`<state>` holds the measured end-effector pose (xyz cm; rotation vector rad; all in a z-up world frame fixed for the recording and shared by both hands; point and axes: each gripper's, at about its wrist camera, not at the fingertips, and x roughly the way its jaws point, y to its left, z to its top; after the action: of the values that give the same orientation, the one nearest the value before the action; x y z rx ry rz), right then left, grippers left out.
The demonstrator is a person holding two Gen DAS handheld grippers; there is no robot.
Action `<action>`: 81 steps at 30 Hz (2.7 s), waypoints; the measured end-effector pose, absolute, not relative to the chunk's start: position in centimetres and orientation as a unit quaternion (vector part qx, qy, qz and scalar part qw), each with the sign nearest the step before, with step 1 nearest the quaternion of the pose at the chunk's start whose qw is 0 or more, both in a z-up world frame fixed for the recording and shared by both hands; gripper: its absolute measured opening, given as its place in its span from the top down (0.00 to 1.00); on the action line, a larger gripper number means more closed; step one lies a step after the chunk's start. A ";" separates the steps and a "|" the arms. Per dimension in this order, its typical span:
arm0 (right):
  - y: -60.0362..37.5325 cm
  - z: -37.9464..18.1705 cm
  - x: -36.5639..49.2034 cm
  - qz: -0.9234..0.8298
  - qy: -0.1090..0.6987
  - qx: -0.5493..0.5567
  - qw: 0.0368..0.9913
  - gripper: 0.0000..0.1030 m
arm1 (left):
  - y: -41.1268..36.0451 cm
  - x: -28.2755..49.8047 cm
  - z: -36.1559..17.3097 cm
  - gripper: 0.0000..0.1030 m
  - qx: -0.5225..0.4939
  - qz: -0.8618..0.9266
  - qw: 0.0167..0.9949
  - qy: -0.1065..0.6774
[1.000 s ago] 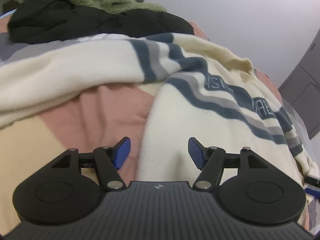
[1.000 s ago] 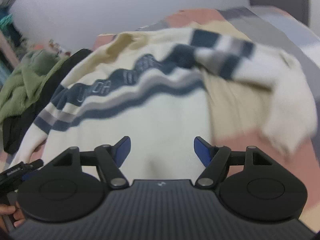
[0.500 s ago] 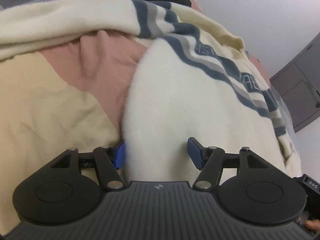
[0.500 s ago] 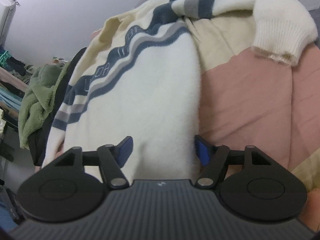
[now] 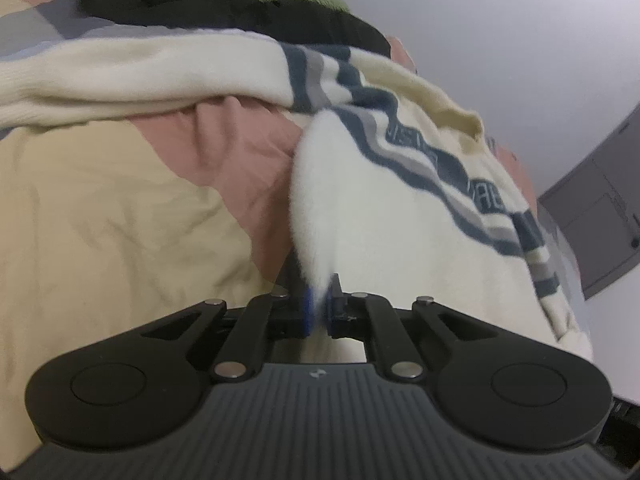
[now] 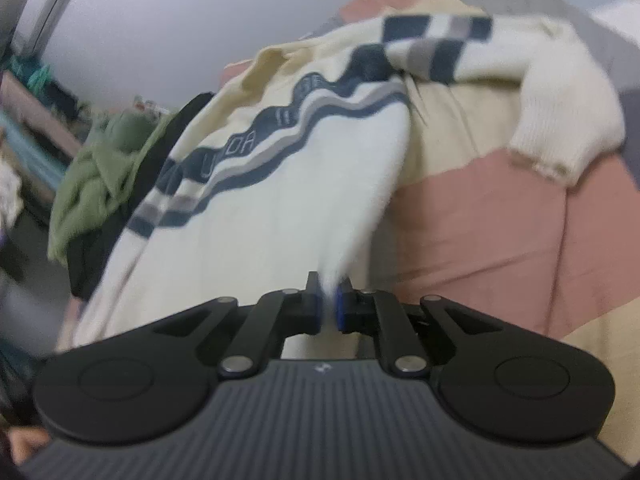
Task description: Fold large clothes
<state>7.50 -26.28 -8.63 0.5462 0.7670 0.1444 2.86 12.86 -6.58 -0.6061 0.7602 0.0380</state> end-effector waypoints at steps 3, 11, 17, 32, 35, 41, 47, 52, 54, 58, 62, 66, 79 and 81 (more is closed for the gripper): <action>-26.5 -8.0 6.7 0.064 0.374 0.253 0.890 0.92 | 13.0 1.8 -5.5 0.94 -0.302 0.027 0.884 0.355; -28.0 -6.0 4.4 0.055 0.377 0.236 0.894 0.94 | 12.5 0.1 -3.8 0.94 -0.327 0.036 0.878 0.346; -30.2 -5.3 2.7 0.052 0.388 0.232 0.890 0.97 | 11.1 0.0 -3.2 0.94 -0.339 0.051 0.869 0.358; -38.4 -2.8 7.1 -0.032 0.311 0.309 0.898 0.92 | 10.1 2.7 -2.1 0.31 -0.253 0.056 0.906 0.333; -40.7 -3.8 8.7 -0.060 0.311 0.322 0.892 0.71 | 8.3 4.3 -1.9 0.30 -0.212 0.032 0.919 0.330; -43.4 -7.2 11.7 -0.097 0.324 0.342 0.877 0.46 | 5.0 7.3 -3.0 0.30 -0.170 -0.003 0.929 0.328; -41.6 -9.8 14.6 -0.084 0.373 0.268 0.884 0.46 | 2.2 10.1 -4.2 0.30 -0.104 -0.036 0.941 0.319; -39.4 -11.7 16.0 -0.069 0.402 0.196 0.892 0.43 | 1.0 11.2 -6.2 0.30 -0.079 -0.062 0.940 0.327; -38.7 -12.1 16.3 -0.076 0.406 0.177 0.894 0.39 | 0.9 11.7 -7.2 0.30 -0.065 -0.061 0.937 0.337; -35.8 -13.0 17.2 -0.081 0.423 0.063 0.900 0.37 | 1.7 12.0 -8.5 0.30 -0.079 -0.058 0.929 0.356; -35.5 -13.3 16.8 -0.095 0.413 0.036 0.905 0.49 | 2.2 12.3 -8.7 0.30 -0.088 -0.057 0.928 0.358; -36.9 -12.5 16.1 -0.129 0.398 0.068 0.906 0.90 | 2.3 12.3 -8.5 0.30 -0.094 -0.057 0.928 0.356; -45.2 3.2 13.2 -0.219 0.236 0.132 0.938 0.93 | 4.7 11.5 -7.3 0.31 -0.153 -0.070 0.928 0.334; -45.1 6.7 13.2 -0.207 0.213 0.134 0.945 0.93 | 5.4 11.6 -7.2 0.31 -0.168 -0.067 0.926 0.331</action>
<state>13.16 -45.12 6.67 0.2728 0.4349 -0.4227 11.63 5.39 -7.15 -0.3442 0.6788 -0.1380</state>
